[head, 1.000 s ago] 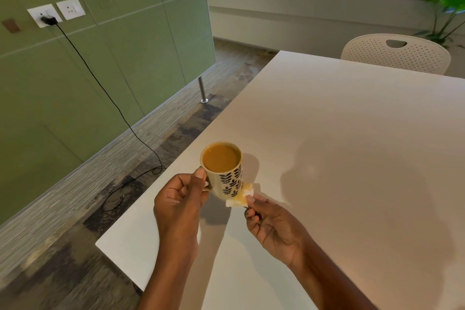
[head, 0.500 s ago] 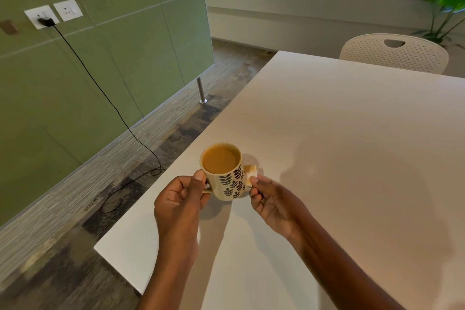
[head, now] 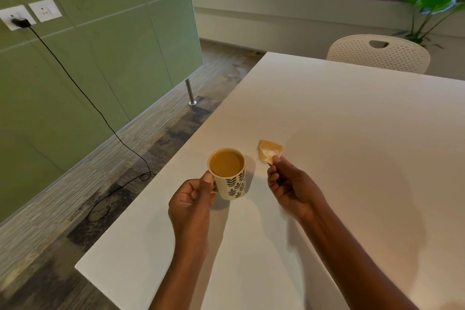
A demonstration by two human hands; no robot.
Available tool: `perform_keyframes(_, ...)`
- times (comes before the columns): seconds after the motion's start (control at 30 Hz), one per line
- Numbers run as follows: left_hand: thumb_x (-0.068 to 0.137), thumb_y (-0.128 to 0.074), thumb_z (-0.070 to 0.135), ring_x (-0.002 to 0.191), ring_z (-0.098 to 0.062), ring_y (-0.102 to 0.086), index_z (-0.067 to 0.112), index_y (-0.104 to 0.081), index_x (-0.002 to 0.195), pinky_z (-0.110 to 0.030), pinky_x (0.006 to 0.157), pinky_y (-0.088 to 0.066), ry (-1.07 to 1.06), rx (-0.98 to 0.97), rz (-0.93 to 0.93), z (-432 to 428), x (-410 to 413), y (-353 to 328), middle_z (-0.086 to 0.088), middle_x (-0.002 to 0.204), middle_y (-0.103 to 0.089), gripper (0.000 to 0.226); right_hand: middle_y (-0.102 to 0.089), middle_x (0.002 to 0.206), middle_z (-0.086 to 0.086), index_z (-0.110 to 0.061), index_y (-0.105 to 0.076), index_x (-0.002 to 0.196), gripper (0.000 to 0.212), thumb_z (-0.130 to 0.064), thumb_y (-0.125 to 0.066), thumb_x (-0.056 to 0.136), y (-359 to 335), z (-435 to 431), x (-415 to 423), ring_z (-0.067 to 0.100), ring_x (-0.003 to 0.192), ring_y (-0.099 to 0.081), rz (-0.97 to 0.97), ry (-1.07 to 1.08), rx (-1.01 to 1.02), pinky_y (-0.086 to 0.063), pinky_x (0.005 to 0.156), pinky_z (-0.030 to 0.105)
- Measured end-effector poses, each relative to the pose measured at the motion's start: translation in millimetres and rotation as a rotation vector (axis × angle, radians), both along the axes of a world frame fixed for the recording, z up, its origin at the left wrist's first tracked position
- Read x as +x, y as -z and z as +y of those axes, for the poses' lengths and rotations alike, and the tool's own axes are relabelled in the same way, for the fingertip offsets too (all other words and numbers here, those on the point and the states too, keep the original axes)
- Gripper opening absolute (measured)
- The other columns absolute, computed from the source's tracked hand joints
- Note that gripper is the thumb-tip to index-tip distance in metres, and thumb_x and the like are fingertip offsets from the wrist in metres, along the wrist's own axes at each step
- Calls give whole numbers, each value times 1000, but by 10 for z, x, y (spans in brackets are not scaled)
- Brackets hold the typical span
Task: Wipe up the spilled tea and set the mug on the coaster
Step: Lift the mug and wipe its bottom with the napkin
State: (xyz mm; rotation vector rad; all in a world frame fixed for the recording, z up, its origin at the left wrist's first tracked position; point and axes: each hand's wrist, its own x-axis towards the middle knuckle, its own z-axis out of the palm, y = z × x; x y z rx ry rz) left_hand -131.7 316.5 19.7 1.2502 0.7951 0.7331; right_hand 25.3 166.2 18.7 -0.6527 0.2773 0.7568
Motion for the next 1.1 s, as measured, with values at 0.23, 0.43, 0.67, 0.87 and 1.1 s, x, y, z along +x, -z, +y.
perform_keyframes(0.23, 102, -77, 35, 92, -23, -78, 27, -81, 81, -46, 89, -63, -3, 15, 31, 12, 263, 323, -3, 90, -85, 23, -67, 83, 10, 0, -75, 108, 19, 1, -72, 89, 47, -127, -5, 12, 74, -61, 13, 29, -12, -58, 55, 16)
perform_keyframes(0.43, 101, -79, 34, 89, -22, -78, 28, -81, 80, -44, 85, -64, -15, -9, 62, -8, 420, 470, -1, 86, -85, 23, -71, 79, 9, -4, -87, 90, 14, -2, -76, 83, 115, -175, 24, 11, 64, -67, 4, 16, -30, -59, 56, 16)
perform_keyframes(0.67, 100, -78, 36, 87, -22, -78, 17, -79, 86, -46, 82, -65, -36, 7, 107, -59, 494, 510, -2, 87, -85, 23, -72, 81, 10, -4, -88, 91, 13, -2, -76, 86, 153, -167, 38, 11, 66, -68, 9, 11, -34, -60, 57, 18)
perform_keyframes(0.87, 101, -77, 34, 99, -33, -81, 15, -79, 91, -50, 90, -68, -20, 1, 81, -55, 506, 527, -10, 96, -85, 22, -72, 82, 12, -4, -87, 91, 13, -2, -77, 85, 134, -182, 6, 13, 69, -67, 24, 11, -49, -61, 58, 19)
perform_keyframes(1.1, 101, -78, 35, 99, -29, -82, 18, -79, 90, -48, 90, -68, -39, 16, 85, -71, 493, 539, -7, 98, -86, 20, -72, 85, 12, -3, -87, 93, 14, -2, -77, 84, 30, -210, -53, 13, 73, -65, 28, 16, -45, -61, 59, 19)
